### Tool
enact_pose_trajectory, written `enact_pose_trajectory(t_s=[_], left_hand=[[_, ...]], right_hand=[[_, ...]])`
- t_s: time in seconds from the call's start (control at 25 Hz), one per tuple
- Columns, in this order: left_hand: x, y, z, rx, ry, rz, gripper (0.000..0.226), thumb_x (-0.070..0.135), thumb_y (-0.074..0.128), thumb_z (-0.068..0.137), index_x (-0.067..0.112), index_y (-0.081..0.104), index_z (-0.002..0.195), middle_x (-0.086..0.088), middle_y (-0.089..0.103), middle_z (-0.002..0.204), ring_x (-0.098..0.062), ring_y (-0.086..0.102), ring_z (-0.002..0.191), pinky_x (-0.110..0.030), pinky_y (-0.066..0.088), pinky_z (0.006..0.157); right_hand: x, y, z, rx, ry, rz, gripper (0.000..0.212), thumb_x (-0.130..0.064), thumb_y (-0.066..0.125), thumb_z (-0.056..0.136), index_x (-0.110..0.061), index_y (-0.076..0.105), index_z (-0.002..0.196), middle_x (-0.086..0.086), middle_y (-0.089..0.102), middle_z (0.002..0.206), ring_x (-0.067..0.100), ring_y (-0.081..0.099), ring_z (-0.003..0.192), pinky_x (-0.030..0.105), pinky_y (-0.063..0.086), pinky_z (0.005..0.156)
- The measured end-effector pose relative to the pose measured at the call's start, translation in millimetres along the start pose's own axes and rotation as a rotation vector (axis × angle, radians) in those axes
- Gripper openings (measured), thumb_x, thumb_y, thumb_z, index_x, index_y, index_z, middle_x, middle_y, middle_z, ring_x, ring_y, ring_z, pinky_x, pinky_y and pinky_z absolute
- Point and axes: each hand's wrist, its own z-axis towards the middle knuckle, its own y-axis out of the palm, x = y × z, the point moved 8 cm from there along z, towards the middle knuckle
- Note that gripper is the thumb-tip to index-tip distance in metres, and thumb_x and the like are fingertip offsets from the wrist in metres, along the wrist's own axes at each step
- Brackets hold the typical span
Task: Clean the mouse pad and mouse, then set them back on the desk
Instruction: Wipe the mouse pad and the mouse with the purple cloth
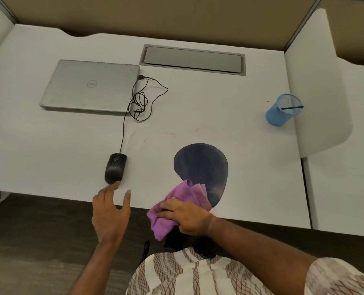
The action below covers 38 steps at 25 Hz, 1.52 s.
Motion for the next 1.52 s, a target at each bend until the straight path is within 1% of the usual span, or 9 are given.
enact_pose_trajectory(t_s=[0.36, 0.48, 0.56, 0.72, 0.8, 1.04, 1.2, 1.4, 1.52], left_hand=[[7, 27, -58, -0.107, -0.056, -0.052, 0.039, 0.034, 0.071, 0.094, 0.024, 0.063, 0.131, -0.002, 0.061, 0.130, -0.022, 0.059, 0.113, -0.044, 0.061, 0.077], [24, 34, -59, -0.139, -0.020, -0.102, 0.037, 0.031, 0.071, 0.094, 0.024, 0.064, 0.130, -0.004, 0.061, 0.130, -0.020, 0.059, 0.111, -0.031, 0.056, 0.075], [39, 42, -55, -0.184, 0.012, -0.122, 0.036, 0.034, 0.069, 0.096, 0.028, 0.063, 0.131, -0.002, 0.060, 0.134, -0.020, 0.057, 0.118, -0.036, 0.058, 0.083], [91, 83, -45, -0.365, 0.250, -0.081, 0.048, 0.044, 0.062, 0.098, 0.030, 0.054, 0.144, 0.001, 0.049, 0.152, -0.021, 0.043, 0.141, -0.043, 0.041, 0.112], [117, 108, -44, -0.460, 0.400, 0.005, 0.061, 0.052, 0.057, 0.099, 0.030, 0.043, 0.154, 0.001, 0.037, 0.163, -0.023, 0.034, 0.149, -0.047, 0.034, 0.118], [125, 149, -49, -0.653, 0.509, 0.251, 0.084, 0.072, 0.034, 0.094, 0.030, 0.016, 0.164, 0.004, 0.010, 0.172, -0.026, 0.015, 0.157, -0.053, 0.019, 0.122], [124, 148, -47, -0.643, 0.486, 0.277, 0.084, 0.072, 0.041, 0.095, 0.032, 0.015, 0.164, 0.007, 0.008, 0.172, -0.024, 0.015, 0.157, -0.054, 0.018, 0.122], [123, 148, -46, -0.647, 0.481, 0.246, 0.085, 0.076, 0.032, 0.091, 0.035, 0.016, 0.163, 0.009, 0.011, 0.172, -0.024, 0.017, 0.157, -0.054, 0.017, 0.123], [119, 150, -47, -0.629, 0.496, 0.222, 0.084, 0.077, 0.034, 0.092, 0.035, 0.019, 0.163, 0.008, 0.014, 0.171, -0.025, 0.020, 0.156, -0.056, 0.017, 0.123]], right_hand=[[40, 34, -116, 0.018, 0.079, -0.242, 0.056, -0.018, 0.057, 0.095, -0.023, 0.040, 0.148, 0.000, 0.034, 0.158, 0.019, 0.025, 0.148, 0.039, -0.005, 0.118], [48, 22, -162, 0.036, 0.126, -0.200, 0.062, -0.018, 0.057, 0.092, -0.029, 0.036, 0.149, -0.004, 0.033, 0.157, 0.016, 0.026, 0.147, 0.037, 0.004, 0.122], [42, 2, -189, 0.095, 0.119, -0.182, 0.069, -0.019, 0.059, 0.085, -0.031, 0.034, 0.148, -0.007, 0.034, 0.153, 0.015, 0.029, 0.142, 0.033, 0.011, 0.118], [50, -70, -206, 0.491, 0.225, -0.082, 0.080, -0.017, 0.075, 0.075, -0.027, 0.039, 0.146, -0.005, 0.035, 0.146, 0.010, 0.030, 0.136, 0.020, 0.034, 0.106], [72, -96, -185, 0.598, 0.303, -0.046, 0.078, -0.015, 0.076, 0.076, -0.027, 0.042, 0.144, -0.003, 0.037, 0.145, 0.013, 0.034, 0.134, 0.025, 0.042, 0.105], [115, -68, -82, 0.215, 0.371, -0.005, 0.059, -0.022, 0.054, 0.095, -0.042, 0.034, 0.147, -0.003, 0.031, 0.153, 0.021, 0.037, 0.137, 0.038, 0.035, 0.116], [123, -52, -102, 0.173, 0.341, -0.050, 0.054, -0.015, 0.049, 0.096, -0.035, 0.042, 0.145, -0.005, 0.033, 0.154, 0.017, 0.032, 0.141, 0.036, 0.029, 0.119], [130, -55, -160, 0.179, 0.358, -0.020, 0.052, -0.007, 0.051, 0.094, -0.031, 0.051, 0.141, -0.009, 0.040, 0.152, 0.009, 0.033, 0.140, 0.017, 0.018, 0.115], [131, -42, -200, 0.145, 0.360, -0.030, 0.048, -0.014, 0.054, 0.094, -0.037, 0.053, 0.137, -0.016, 0.041, 0.148, 0.002, 0.034, 0.135, 0.023, 0.027, 0.115]])
